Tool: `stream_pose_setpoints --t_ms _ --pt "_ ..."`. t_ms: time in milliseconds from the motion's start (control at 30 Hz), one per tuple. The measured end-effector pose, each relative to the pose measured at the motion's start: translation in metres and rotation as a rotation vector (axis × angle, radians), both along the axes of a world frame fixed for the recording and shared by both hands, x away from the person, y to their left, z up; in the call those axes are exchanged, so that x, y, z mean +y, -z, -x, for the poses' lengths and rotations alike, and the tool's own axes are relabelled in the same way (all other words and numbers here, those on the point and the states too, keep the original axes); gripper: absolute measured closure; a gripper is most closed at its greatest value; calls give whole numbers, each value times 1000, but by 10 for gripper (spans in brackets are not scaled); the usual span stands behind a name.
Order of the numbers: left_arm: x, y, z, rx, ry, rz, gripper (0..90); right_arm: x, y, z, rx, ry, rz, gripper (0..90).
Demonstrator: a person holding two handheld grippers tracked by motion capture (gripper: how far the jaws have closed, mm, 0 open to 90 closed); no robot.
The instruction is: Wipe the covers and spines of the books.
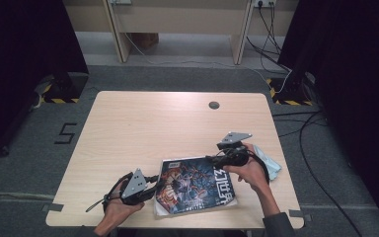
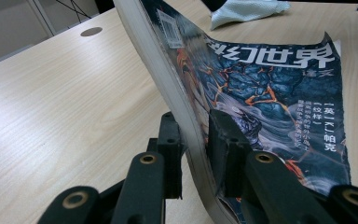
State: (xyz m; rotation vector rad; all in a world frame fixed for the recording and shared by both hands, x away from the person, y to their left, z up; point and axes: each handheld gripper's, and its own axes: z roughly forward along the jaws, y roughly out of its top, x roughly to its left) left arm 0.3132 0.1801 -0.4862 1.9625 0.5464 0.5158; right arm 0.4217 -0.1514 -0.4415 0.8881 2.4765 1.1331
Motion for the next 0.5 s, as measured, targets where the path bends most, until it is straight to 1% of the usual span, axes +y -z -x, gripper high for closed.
stream_pose_setpoints --t_ms 167,300,500 --pt "0 0 0 0 0 -1 748 22 5 2 6 -75 23 338" --pt "0 0 0 2 0 0 748 34 6 2 11 -99 10 335" --pt "0 0 0 3 -1 -1 746 44 11 2 26 -128 25 326"
